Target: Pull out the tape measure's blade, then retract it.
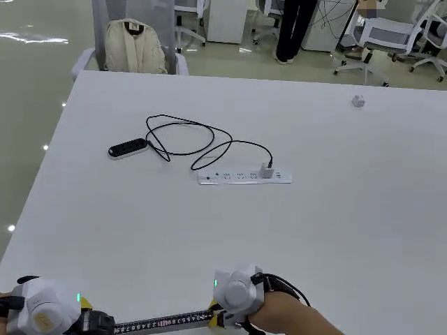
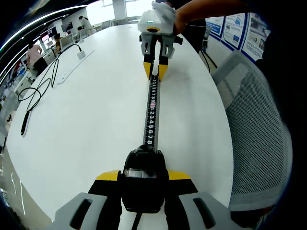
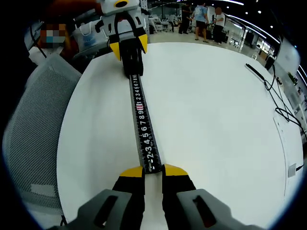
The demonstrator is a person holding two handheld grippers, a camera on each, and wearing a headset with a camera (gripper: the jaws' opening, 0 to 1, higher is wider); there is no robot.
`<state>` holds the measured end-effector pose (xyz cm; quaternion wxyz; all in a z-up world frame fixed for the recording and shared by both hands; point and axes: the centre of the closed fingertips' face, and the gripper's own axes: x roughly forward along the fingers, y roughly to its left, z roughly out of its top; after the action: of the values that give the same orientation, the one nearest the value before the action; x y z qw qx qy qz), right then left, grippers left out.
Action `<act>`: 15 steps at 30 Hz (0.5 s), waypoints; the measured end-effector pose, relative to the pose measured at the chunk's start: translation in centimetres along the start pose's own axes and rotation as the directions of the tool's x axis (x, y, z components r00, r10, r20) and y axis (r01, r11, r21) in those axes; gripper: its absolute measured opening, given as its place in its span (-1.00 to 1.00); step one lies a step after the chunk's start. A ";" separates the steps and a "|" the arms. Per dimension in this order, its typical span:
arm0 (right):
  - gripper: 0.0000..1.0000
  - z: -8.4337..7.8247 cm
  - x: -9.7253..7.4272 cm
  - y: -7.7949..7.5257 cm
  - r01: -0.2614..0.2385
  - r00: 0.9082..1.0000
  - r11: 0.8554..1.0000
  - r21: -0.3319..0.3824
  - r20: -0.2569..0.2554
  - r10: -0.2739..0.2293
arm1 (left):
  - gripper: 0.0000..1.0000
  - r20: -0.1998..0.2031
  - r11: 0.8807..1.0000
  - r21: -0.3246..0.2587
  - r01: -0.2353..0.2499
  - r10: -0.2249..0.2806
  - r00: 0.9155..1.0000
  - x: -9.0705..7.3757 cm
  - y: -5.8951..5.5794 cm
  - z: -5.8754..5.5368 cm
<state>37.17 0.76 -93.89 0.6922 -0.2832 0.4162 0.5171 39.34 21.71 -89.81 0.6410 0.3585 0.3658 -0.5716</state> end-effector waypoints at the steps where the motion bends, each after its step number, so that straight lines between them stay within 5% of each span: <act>1: -0.76 -0.1 0.0 -0.1 0.000 1.000 1.000 0.002 -0.001 0.000 | -0.39 0.000 1.000 0.000 0.000 0.000 1.000 0.0 0.0 0.0; 15: -0.77 -1.1 -0.6 -0.4 0.009 1.000 1.000 0.005 -0.019 -0.009 | -0.39 0.000 1.000 -0.003 0.004 -0.004 1.000 0.0 0.0 0.0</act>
<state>37.14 -0.54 -93.91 0.6912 -0.2882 0.4229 0.5102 39.31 21.70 -89.80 0.6403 0.3570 0.3675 -0.5723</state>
